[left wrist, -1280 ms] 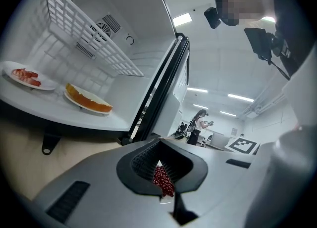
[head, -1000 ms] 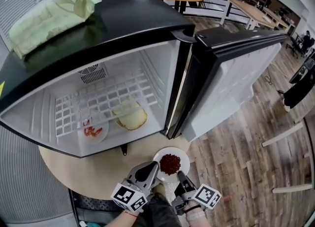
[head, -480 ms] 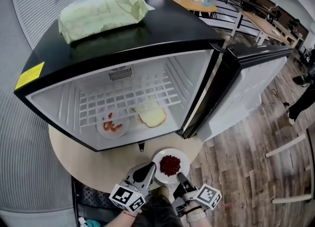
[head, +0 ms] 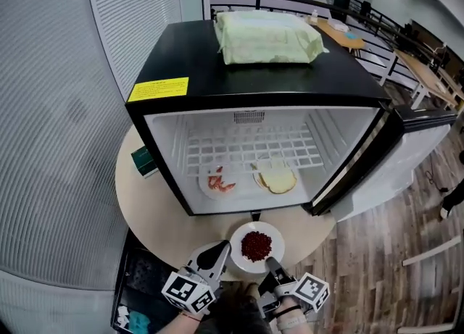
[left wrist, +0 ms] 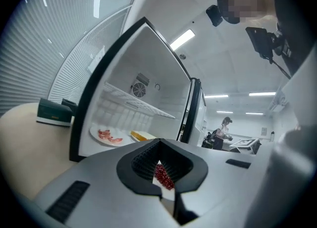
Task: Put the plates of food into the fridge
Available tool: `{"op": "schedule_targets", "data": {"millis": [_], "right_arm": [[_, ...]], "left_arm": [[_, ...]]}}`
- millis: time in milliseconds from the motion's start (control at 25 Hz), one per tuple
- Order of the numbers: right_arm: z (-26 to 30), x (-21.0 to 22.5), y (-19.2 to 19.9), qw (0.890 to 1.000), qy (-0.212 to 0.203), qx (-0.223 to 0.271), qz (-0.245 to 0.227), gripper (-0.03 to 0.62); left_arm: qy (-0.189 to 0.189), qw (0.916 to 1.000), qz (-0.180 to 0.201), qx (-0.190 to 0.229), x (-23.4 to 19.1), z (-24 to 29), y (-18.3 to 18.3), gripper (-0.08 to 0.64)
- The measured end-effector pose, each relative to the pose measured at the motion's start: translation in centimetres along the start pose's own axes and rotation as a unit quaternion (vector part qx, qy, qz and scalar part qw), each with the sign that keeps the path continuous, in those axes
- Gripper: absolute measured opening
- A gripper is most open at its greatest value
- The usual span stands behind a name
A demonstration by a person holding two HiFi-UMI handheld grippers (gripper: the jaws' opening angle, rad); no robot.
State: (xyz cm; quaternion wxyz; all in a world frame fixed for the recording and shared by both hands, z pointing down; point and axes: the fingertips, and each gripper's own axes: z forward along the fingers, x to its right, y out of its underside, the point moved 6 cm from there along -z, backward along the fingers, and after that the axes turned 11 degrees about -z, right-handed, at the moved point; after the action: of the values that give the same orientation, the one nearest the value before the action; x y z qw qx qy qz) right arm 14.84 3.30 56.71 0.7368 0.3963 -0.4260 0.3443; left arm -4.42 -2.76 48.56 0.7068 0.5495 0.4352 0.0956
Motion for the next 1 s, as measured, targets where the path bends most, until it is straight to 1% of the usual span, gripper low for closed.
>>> {"op": "schedule_targets", "data": {"millis": [160,320,480,680,1000], "right_arm": [[1.2,-2.9,1.3,1.0,-0.01,-0.015,0.018,0.016],[2.0,-6.3,1.4,0.999,-0.029,-0.025,0.021,0.016],[2.7,-9.8,0.9,0.998,-0.043,-0.038,0.001,0.017],[3.7,-13.5,-0.4,0.996,-0.06,-0.054,-0.028,0.017],[6.0,-17.7,-2.9,0.995,-0.075,-0.047,-0.046,0.017]], "left_arm": [[-0.027,0.9994,0.004,0.023,-1.3,-2.8,-2.5,0.006],[-0.045,0.9978,0.018,0.046,-2.0,-4.8,-5.1,0.006],[-0.06,0.9958,0.022,0.065,-2.8,-6.1,-7.3,0.006],[-0.078,0.9938,0.023,0.075,-3.8,-6.6,-9.8,0.006],[-0.091,0.9888,0.044,0.11,-6.0,-5.3,-13.9,0.006]]}}
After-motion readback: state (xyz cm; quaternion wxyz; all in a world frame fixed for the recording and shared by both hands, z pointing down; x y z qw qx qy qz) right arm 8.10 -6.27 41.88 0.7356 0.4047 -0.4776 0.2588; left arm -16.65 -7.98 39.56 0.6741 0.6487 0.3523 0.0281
